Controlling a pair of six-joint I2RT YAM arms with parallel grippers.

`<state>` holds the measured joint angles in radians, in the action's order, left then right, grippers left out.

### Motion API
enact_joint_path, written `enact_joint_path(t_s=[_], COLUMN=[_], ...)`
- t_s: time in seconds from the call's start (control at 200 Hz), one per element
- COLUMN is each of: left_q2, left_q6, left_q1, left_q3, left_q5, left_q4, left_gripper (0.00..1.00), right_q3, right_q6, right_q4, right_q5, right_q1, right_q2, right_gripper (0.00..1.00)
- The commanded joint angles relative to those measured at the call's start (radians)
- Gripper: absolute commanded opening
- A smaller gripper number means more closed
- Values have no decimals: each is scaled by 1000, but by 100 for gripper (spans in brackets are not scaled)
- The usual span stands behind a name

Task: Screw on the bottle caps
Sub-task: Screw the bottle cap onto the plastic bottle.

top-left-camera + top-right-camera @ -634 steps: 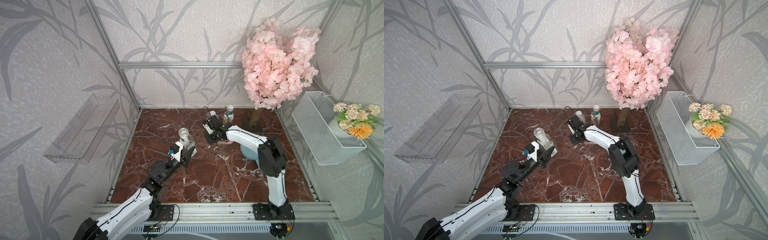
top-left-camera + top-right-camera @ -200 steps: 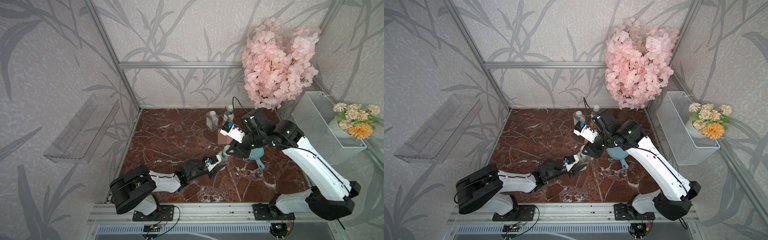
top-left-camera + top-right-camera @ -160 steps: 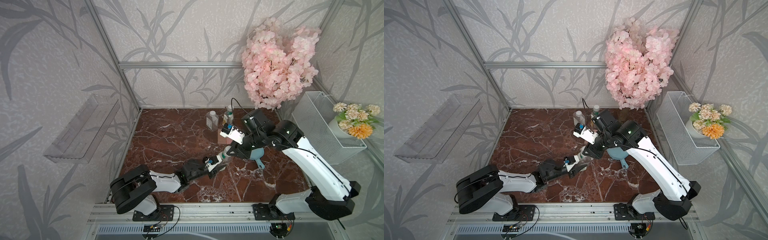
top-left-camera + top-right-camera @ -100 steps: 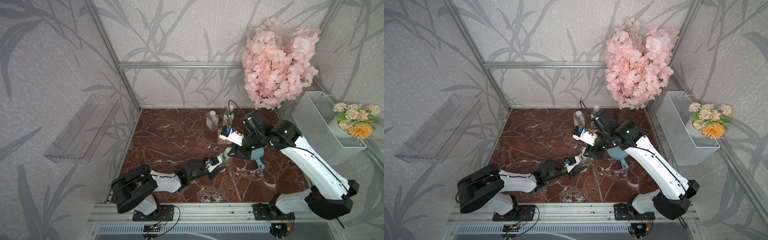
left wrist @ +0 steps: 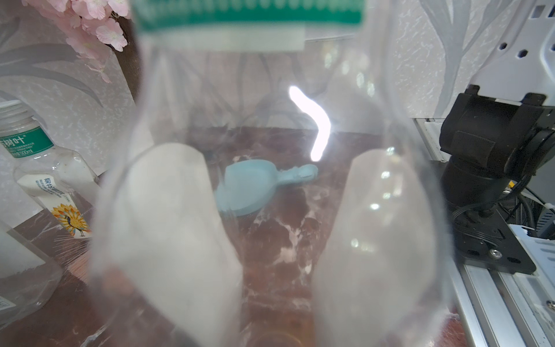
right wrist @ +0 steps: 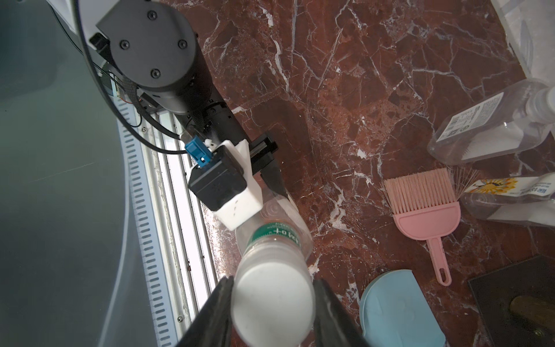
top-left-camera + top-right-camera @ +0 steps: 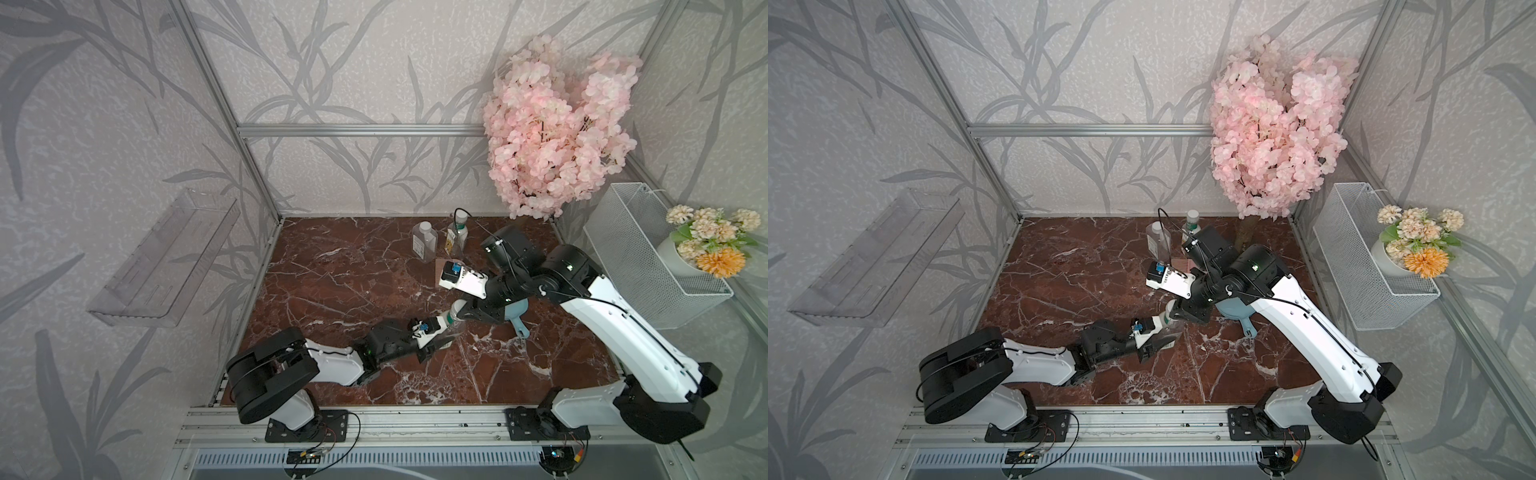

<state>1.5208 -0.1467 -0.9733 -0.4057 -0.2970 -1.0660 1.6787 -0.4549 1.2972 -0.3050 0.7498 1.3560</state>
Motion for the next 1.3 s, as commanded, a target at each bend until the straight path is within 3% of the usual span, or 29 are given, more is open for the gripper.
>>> enact_joint_path(t_s=[0.0, 0.1, 0.86, 1.145, 1.295], left_q2=[-21, -22, -14, -2, 6], left_q6=[24, 23, 22, 27, 33], left_q1=[-2, -2, -2, -2, -2], left_q3=[-36, -33, -27, -36, -41], left_q5=[1, 1, 6, 2, 1], left_q4=[-124, -126, -138, -134, -131], left_gripper=[31, 31, 31, 32, 32], right_q3=[-33, -37, -13, -39, -46], right_q6=[-13, -11, -22, -21, -15], right_q4=[12, -8, -55, -102, -137], right_q5=[-57, -60, -120, -156, -169], right_q1=[17, 15, -32, -51, -62], right_q2=[-6, -12, -11, -50, -76], right_gripper=[36, 43, 47, 68, 85])
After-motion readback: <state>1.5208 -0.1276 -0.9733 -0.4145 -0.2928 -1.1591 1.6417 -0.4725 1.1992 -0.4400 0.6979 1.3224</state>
